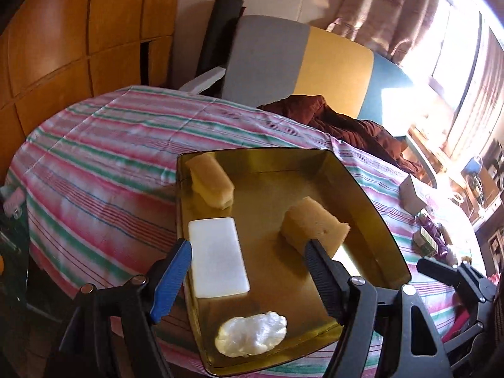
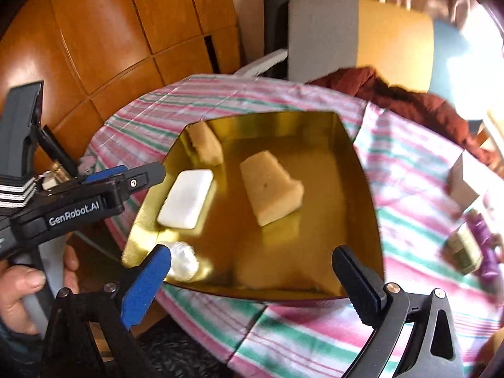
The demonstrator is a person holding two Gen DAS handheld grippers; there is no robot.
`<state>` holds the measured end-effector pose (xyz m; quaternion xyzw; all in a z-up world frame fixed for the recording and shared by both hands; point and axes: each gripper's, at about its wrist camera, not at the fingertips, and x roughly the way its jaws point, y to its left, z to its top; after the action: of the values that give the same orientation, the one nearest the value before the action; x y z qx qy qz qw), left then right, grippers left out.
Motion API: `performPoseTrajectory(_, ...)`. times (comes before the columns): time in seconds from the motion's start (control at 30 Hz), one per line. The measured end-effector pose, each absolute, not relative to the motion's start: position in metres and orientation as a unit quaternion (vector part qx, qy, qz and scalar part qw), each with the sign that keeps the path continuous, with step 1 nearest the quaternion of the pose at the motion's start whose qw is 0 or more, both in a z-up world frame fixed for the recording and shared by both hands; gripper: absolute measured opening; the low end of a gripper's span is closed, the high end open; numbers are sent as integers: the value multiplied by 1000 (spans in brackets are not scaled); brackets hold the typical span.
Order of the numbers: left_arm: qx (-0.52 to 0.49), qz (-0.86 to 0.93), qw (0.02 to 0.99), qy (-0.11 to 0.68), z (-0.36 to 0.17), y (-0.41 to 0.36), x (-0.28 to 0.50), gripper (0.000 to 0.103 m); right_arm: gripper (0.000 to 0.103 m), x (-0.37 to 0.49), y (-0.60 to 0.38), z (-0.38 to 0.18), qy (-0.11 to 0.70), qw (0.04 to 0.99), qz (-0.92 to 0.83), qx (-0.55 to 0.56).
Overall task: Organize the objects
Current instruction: 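Lower the white block into the gold tray with the left tool while the right tool drops the bag there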
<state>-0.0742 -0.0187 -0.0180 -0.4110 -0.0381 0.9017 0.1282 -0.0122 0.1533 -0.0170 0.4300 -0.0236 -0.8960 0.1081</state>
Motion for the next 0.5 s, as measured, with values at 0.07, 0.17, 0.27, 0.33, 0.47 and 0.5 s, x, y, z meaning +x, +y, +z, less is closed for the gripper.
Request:
performPoseTrajectory(0.07, -410, 902, 134, -33, -16, -13, -72, 75, 103, -10, 155, -14, -16, 97, -903, 418)
performPoseTrajectory(0.17, -405, 903, 140, -22, -13, -5, -67, 75, 103, -7, 161, -9, -8, 77, -912, 402)
performPoseTrajectory(0.27, -402, 904, 147, -12, -10, 3, -63, 74, 103, -5, 167, -6, -5, 59, -919, 390)
performPoseTrajectory(0.33, -398, 904, 156, -12, -8, 9, -61, 74, 103, -4, 173, -4, -8, 49, -922, 385)
performPoseTrajectory(0.47, -401, 900, 170, -3, -7, 21, -59, 74, 103, 0, 186, -4, -13, 29, -924, 380)
performPoseTrajectory(0.5, -401, 899, 174, 0, -7, 24, -59, 74, 103, 0, 190, -4, -15, 25, -925, 380)
